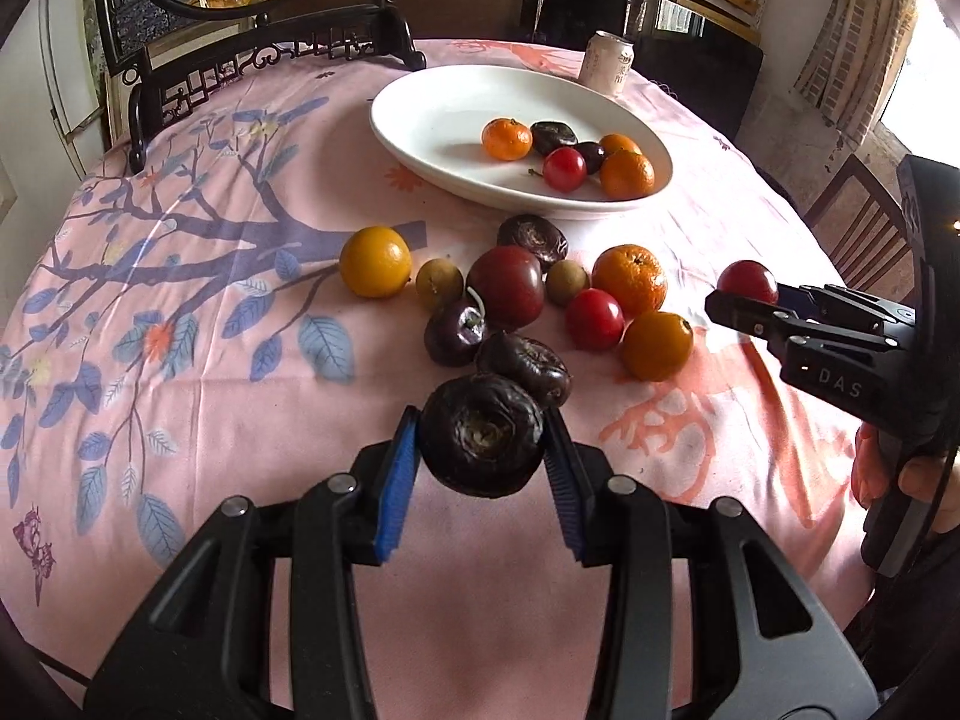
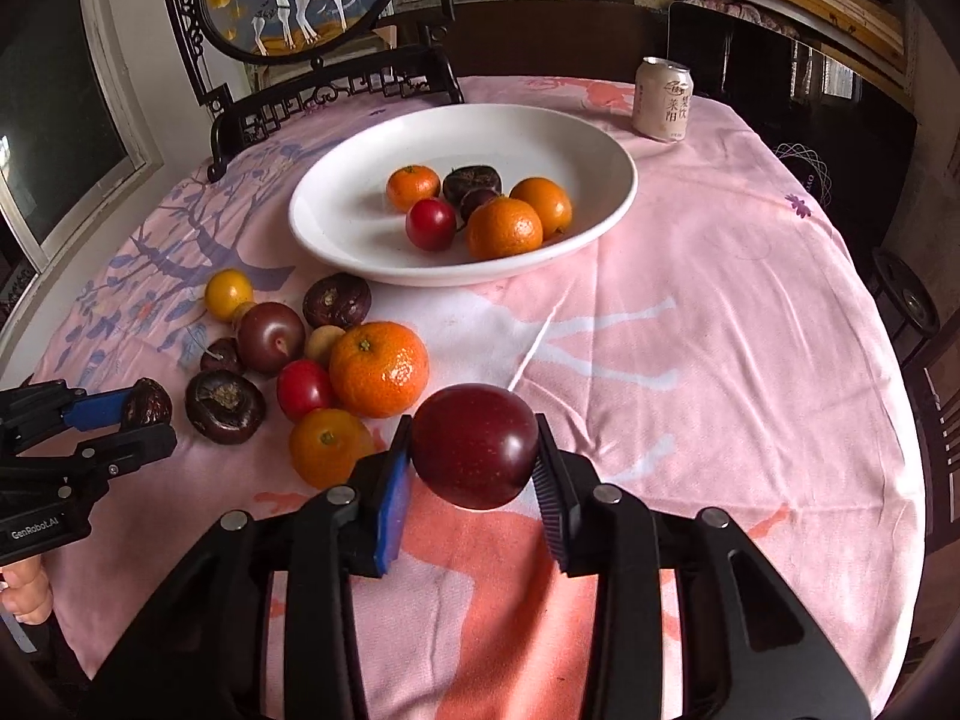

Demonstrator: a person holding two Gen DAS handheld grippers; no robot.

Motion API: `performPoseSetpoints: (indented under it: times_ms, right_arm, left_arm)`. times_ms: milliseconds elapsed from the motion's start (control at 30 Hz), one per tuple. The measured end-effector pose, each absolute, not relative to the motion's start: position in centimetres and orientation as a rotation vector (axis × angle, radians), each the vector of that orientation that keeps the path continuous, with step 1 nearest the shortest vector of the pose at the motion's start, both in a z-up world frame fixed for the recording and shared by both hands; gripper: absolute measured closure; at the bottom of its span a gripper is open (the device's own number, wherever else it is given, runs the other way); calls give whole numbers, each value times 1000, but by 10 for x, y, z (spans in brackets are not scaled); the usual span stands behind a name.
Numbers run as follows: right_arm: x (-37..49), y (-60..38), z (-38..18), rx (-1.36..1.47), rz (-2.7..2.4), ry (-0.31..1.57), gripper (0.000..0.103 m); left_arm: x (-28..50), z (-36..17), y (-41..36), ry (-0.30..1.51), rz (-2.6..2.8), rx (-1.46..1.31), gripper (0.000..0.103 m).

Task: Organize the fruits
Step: 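Place the passion fruit and red plum on the plate and release both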

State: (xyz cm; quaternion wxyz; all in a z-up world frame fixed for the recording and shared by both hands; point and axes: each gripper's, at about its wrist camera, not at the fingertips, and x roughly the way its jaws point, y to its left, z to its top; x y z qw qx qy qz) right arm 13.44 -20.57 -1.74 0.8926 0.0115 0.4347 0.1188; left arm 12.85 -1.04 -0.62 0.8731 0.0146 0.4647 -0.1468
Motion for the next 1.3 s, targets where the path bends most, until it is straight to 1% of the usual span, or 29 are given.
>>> performPoseSetpoints:
  times_ms: [233, 367, 500, 633, 800, 867, 933, 967, 1000, 1033, 1233, 1300]
  right_arm:
    - [137, -199, 27, 17, 271, 764, 65]
    - [160, -180, 32, -9, 300, 750, 65]
    - [189, -165, 22, -22, 315, 778, 65]
    - [218, -157, 5, -43, 318, 851, 65]
    - [238, -157, -12, -38, 300, 906, 65]
    - [242, -159, -15, -18, 313, 901, 64]
    - [244, -158, -14, -23, 311, 889, 61]
    - [242, -159, -13, -22, 310, 880, 57]
    - [239, -160, -10, -15, 311, 868, 53]
    - [236, -162, -7, -5, 308, 856, 48]
    - [205, -180, 10, 38, 291, 822, 47]
    - [193, -187, 13, 49, 287, 823, 47]
  left_arm:
    - [154, 32, -16, 900, -318, 55, 62]
    - [194, 47, -28, 848, -275, 83, 62]
    - [238, 42, -39, 876, -238, 88, 62]
    - [270, 30, -52, 901, -226, 114, 62]
    - [297, 10, -63, 939, -219, 125, 61]
    - [303, 4, -66, 950, -219, 121, 60]
    - [304, 4, -66, 947, -212, 104, 47]
    - [303, 6, -66, 941, -206, 99, 37]
    - [300, 9, -66, 930, -205, 96, 36]
    - [296, 12, -66, 920, -210, 96, 36]
    - [259, 31, -62, 870, -201, 102, 36]
    - [244, 36, -62, 853, -207, 113, 31]
